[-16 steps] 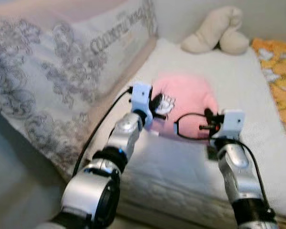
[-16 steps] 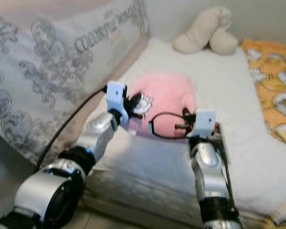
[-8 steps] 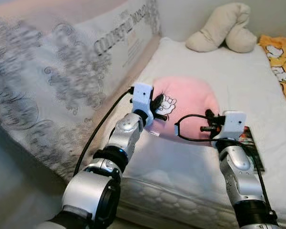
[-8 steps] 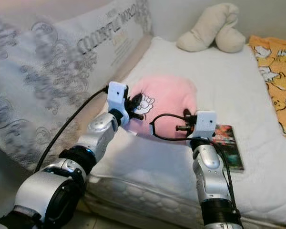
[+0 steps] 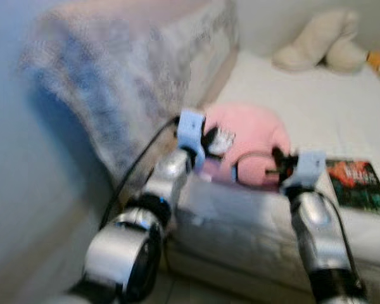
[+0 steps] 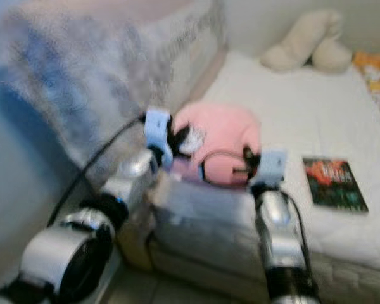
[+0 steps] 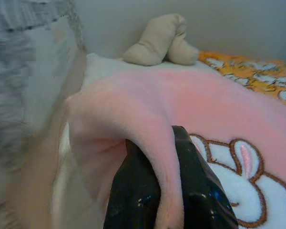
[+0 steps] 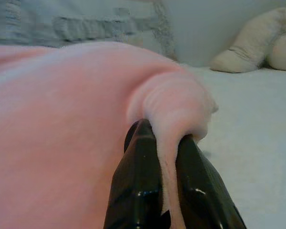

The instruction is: Clean up the room

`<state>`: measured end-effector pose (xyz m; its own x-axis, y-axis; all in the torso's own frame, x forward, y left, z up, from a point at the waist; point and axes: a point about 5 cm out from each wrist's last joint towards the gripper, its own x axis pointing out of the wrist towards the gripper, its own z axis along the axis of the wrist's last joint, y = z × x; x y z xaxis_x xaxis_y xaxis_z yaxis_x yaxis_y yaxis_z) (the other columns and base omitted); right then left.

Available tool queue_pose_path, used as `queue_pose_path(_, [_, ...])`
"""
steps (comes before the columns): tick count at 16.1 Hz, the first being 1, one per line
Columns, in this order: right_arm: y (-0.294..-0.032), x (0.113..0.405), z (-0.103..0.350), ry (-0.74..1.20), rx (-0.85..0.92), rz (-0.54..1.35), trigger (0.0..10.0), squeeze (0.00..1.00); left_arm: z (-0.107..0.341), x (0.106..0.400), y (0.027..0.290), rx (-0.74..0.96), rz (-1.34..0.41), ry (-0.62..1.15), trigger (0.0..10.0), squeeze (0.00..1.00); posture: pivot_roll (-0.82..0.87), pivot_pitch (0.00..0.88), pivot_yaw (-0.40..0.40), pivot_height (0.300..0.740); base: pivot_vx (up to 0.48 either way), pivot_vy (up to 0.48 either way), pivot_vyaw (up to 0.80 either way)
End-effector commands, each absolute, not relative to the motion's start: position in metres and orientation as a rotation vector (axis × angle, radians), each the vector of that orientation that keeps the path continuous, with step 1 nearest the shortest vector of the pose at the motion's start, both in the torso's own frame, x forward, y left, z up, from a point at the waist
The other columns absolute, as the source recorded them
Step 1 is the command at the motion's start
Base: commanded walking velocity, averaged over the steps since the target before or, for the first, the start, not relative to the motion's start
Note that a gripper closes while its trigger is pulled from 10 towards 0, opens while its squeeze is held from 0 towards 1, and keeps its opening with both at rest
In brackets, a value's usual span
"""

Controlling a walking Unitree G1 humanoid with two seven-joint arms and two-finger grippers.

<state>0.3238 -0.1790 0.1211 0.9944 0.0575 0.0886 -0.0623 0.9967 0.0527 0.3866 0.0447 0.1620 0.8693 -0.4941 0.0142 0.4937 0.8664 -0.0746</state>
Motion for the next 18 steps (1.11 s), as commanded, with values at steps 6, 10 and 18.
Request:
queue_pose_path(6, [-0.18,0.326,0.134,-0.138,0.038,0.058,10.0,0.0,0.175,0.389,0.039,-0.072,-0.54,-0.041,10.0,0.0,-0.05,0.0,0.073,0.732,0.48,0.0,0.0])
queue_pose_path(10, [-0.181,0.326,0.134,-0.133,0.034,0.059,10.0,0.0,0.174,0.389,0.04,-0.08,-0.528,-0.039,10.0,0.0,-0.05,0.0,0.071,0.732,0.48,0.0,0.0])
queue_pose_path(18, [-0.195,0.331,0.131,-0.092,-0.017,0.051,10.0,0.0,0.174,0.387,0.024,-0.069,-0.556,0.003,10.0,0.0,-0.05,0.0,0.049,0.732,0.472,0.0,0.0])
